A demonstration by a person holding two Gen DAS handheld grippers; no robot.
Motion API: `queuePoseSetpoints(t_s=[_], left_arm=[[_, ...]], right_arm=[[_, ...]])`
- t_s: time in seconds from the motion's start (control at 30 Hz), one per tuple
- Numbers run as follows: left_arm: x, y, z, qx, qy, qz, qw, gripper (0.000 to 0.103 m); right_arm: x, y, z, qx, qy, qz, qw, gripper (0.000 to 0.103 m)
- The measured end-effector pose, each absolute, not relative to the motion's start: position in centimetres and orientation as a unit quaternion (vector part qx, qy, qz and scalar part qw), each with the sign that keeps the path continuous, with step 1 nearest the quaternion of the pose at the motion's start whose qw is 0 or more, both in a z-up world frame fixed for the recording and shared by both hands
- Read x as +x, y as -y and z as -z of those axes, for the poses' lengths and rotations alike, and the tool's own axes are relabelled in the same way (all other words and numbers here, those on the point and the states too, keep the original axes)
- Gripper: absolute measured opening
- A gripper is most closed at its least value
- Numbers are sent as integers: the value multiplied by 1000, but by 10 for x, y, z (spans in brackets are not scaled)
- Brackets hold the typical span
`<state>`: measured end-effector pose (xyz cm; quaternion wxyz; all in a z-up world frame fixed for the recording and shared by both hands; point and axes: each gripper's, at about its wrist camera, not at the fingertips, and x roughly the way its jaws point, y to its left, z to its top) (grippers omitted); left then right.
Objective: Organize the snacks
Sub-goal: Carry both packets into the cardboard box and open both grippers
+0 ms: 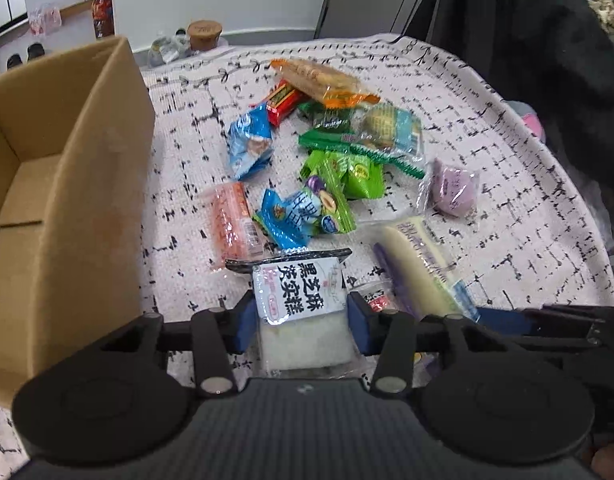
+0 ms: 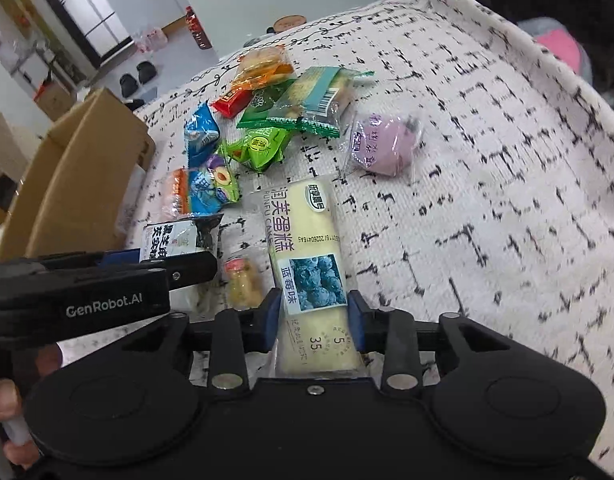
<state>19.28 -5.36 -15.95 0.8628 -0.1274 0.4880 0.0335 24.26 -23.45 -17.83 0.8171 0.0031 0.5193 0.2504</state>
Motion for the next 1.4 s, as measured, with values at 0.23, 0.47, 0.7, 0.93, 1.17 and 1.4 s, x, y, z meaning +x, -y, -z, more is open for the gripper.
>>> queuePoseSetpoints(t_s=[0.23, 0.47, 0.7, 0.93, 1.17, 1.4], left_arm=[[184, 48, 136, -133, -460, -17, 878, 46], [176, 40, 110, -141, -433, -7, 890, 46], [164, 23, 91, -154, -412, -11, 898, 46], [149, -4, 75, -163, -394, -24, 904, 46], [136, -46, 67, -173, -386, -63, 904, 46], [128, -87, 71, -182, -390, -104, 897, 46]], right_arm=[[228, 247, 161, 47, -501, -241, 830, 32], [220, 250, 134, 69, -468, -236, 849, 31], [213, 235, 116, 82, -449, -252, 853, 31], [208, 202, 105, 85, -439, -277, 851, 31], [205, 165, 92, 89, -420, -309, 849, 31], [205, 131, 87, 91, -414, -335, 841, 31]])
